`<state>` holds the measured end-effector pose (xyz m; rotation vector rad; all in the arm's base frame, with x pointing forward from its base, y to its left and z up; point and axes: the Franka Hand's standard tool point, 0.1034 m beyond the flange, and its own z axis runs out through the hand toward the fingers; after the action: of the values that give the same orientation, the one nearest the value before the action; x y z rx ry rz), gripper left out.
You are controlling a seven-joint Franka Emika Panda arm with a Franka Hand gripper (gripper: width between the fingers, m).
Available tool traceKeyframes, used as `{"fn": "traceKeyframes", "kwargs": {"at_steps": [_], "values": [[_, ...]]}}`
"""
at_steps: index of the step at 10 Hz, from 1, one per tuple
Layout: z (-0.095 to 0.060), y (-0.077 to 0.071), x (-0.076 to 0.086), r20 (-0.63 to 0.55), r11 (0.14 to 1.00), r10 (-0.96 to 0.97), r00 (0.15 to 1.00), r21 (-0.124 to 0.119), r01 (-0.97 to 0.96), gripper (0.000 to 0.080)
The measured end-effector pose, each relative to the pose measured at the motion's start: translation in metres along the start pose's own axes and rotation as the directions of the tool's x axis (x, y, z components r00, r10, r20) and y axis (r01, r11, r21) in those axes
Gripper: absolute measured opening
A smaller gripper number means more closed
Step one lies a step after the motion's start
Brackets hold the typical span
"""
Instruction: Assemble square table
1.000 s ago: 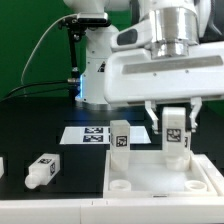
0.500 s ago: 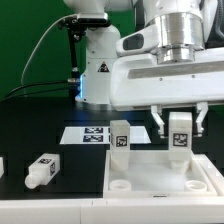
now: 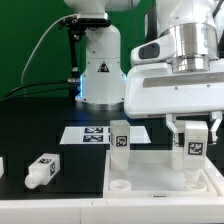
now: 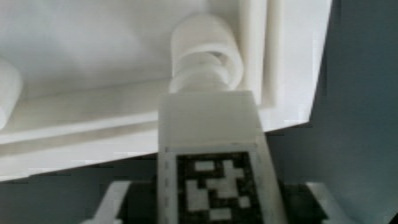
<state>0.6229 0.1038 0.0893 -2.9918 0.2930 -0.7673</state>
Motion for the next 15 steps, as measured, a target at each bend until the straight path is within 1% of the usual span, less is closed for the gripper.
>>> {"fn": "traceKeyframes", "kwargs": {"at_steps": [2,4,6,9,13,15], "values": [[0.004,-0.005,-0.003,0.003,1.0,-0.004,1.0,0.003,0.004,0.0284],[0.006,-0.004,0.0,-0.018,1.0,-0.006,1.0,0.002,0.006,0.0284],[0.007,-0.007,0.0,-0.03,1.0,-0.01,1.0,0.005,0.01,0.0284],[0.018,-0.003,-0.008,-0.028,1.0,-0.017,0.999,-0.007,0.017,0.0284],[0.019,-0.006,-0.006,-0.088,1.0,-0.029,0.996,-0.004,0.029,0.0284],[0.019,-0.005,-0.005,-0.087,0.999,-0.036,0.996,-0.006,0.036,0.0284]]}}
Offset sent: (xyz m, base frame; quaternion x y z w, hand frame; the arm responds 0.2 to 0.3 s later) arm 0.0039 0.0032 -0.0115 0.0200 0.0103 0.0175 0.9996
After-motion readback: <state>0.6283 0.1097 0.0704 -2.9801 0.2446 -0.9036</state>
